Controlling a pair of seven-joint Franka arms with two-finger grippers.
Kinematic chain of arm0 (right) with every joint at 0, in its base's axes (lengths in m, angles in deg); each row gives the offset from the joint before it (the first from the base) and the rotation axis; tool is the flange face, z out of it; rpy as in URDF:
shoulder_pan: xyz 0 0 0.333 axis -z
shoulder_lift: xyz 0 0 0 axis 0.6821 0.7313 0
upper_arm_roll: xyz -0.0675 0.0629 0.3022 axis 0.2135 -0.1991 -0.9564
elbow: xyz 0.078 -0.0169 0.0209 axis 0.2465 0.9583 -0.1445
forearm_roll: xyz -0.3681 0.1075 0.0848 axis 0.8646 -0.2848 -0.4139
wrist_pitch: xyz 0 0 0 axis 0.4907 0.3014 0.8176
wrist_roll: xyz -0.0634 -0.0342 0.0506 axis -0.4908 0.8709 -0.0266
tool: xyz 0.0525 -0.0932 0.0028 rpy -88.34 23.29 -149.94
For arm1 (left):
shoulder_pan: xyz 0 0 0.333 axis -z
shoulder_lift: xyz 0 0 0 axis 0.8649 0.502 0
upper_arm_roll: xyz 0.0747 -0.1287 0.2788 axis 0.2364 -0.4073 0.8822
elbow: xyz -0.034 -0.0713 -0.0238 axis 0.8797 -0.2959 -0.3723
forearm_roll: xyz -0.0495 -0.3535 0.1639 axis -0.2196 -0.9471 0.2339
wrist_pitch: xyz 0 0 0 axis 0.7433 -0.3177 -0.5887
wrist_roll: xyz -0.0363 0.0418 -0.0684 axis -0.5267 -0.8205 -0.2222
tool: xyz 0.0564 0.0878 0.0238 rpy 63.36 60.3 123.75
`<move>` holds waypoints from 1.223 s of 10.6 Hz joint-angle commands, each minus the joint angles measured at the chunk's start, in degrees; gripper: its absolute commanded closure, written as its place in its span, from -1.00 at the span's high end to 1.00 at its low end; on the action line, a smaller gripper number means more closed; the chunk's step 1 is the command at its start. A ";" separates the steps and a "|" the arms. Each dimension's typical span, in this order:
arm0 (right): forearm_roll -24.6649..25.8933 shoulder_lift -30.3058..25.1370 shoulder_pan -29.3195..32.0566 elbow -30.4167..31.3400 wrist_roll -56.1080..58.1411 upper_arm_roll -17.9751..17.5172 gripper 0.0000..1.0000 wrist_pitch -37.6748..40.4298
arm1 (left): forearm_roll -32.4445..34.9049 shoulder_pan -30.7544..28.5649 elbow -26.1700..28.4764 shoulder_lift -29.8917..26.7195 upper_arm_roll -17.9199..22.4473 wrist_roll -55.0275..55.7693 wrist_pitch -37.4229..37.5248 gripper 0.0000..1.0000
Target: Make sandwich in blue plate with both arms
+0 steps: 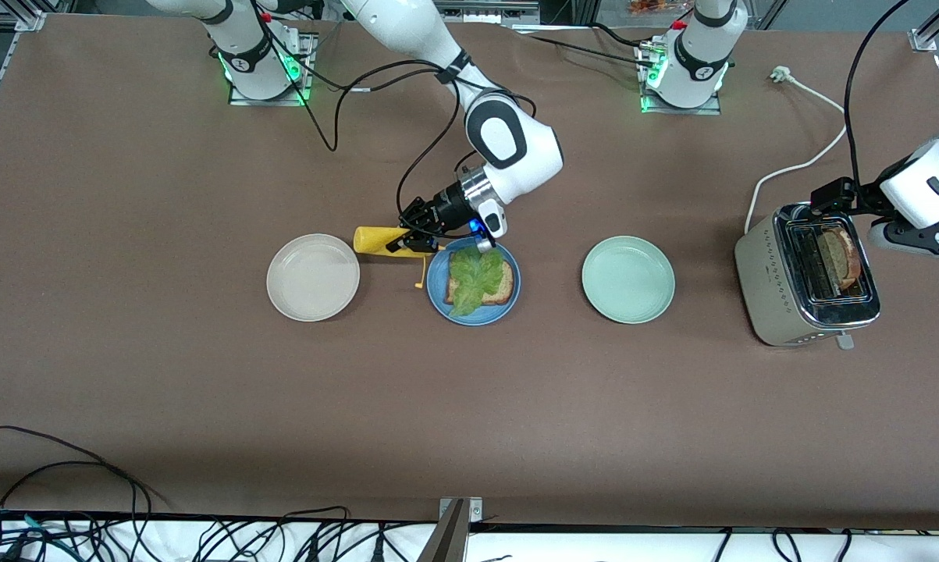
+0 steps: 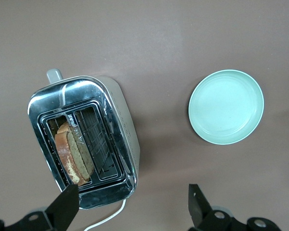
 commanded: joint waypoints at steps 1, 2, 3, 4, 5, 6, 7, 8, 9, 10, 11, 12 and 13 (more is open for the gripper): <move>1.68 0.48 -0.67 -1.03 -2.89 0.81 -0.76 3.27 | -0.50 0.01 -0.05 -0.62 -0.03 -0.56 0.62 1.00; 1.68 0.39 -0.67 -1.20 -2.80 0.90 -0.76 3.28 | -0.50 0.01 -0.13 -0.62 -0.03 -0.56 0.62 1.00; 1.07 -0.05 -0.49 -1.55 -2.80 0.99 -0.75 3.36 | -0.50 0.01 -0.05 -0.62 -0.03 -0.56 0.62 1.00; 0.36 -0.57 -0.40 -1.90 -2.02 1.25 -0.75 3.54 | -0.50 0.01 -0.05 -0.62 -0.03 -0.56 0.62 1.00; -2.43 -1.62 0.03 -2.69 -1.92 1.34 -0.75 3.63 | -0.50 0.01 -0.05 -0.62 -0.03 -0.56 0.62 1.00; -5.06 -2.68 0.82 -2.96 -2.01 1.69 -0.76 3.63 | -0.50 0.01 -0.05 -0.62 -0.03 -0.56 0.62 1.00; -8.92 -4.43 2.13 -2.96 -2.01 1.86 -0.76 3.37 | -0.50 -0.08 -0.05 -0.62 -0.03 -0.56 0.62 1.00; -13.40 -6.36 4.32 -2.96 -2.01 1.78 -0.77 3.19 | -0.50 -0.08 -0.05 -0.54 -0.03 -0.65 0.54 1.00; -17.01 -7.68 6.43 -2.96 -1.92 1.78 -0.76 3.01 | -0.50 -0.08 -0.05 -0.54 -0.03 -0.82 0.45 1.00; -19.22 -8.83 7.93 -2.96 -1.83 1.78 -0.77 2.75 | -0.50 -0.16 -0.05 -0.54 0.06 -0.91 0.27 1.00; -22.11 -10.14 9.43 -2.96 -1.31 1.69 -0.76 1.88 | -0.41 -0.16 -0.05 -0.45 0.06 -0.91 0.10 1.00; -26.14 -11.29 11.79 -2.96 0.26 1.69 -0.77 0.83 | -0.41 -0.34 -0.05 -0.27 0.15 -1.09 0.01 1.00; -29.93 -12.60 14.51 -2.87 2.80 1.69 -0.77 -0.49 | -0.41 -0.43 -0.13 -0.19 0.23 -1.09 -0.08 1.00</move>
